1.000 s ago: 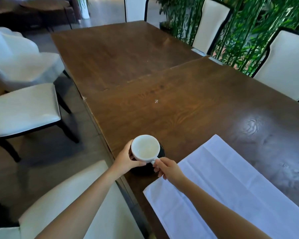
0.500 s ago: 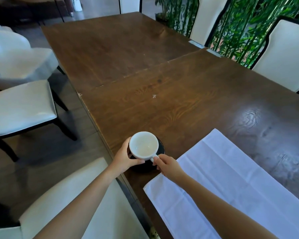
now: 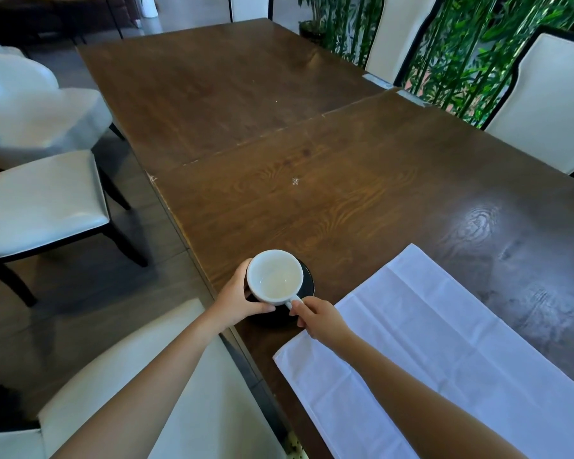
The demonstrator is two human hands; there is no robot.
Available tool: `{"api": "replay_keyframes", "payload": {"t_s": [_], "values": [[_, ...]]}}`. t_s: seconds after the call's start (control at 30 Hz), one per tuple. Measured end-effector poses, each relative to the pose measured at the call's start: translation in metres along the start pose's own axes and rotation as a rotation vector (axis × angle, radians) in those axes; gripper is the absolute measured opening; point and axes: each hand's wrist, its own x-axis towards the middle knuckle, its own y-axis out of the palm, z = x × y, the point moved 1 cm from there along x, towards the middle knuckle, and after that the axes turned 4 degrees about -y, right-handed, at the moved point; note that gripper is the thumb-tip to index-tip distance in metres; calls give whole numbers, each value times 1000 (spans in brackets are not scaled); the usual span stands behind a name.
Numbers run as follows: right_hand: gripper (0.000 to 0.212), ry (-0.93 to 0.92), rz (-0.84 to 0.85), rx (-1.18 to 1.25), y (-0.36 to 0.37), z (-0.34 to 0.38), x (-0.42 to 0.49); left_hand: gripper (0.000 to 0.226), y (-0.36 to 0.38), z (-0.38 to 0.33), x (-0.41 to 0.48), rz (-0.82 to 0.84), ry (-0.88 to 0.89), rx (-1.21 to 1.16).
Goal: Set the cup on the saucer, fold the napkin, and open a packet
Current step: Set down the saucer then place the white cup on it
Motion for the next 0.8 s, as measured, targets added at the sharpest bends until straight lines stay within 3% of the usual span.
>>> {"api": "replay_keyframes", "payload": {"t_s": [0.8], "values": [[27, 25, -25, 51, 2, 1, -5, 99, 0, 2, 2, 46, 38, -30]]}}
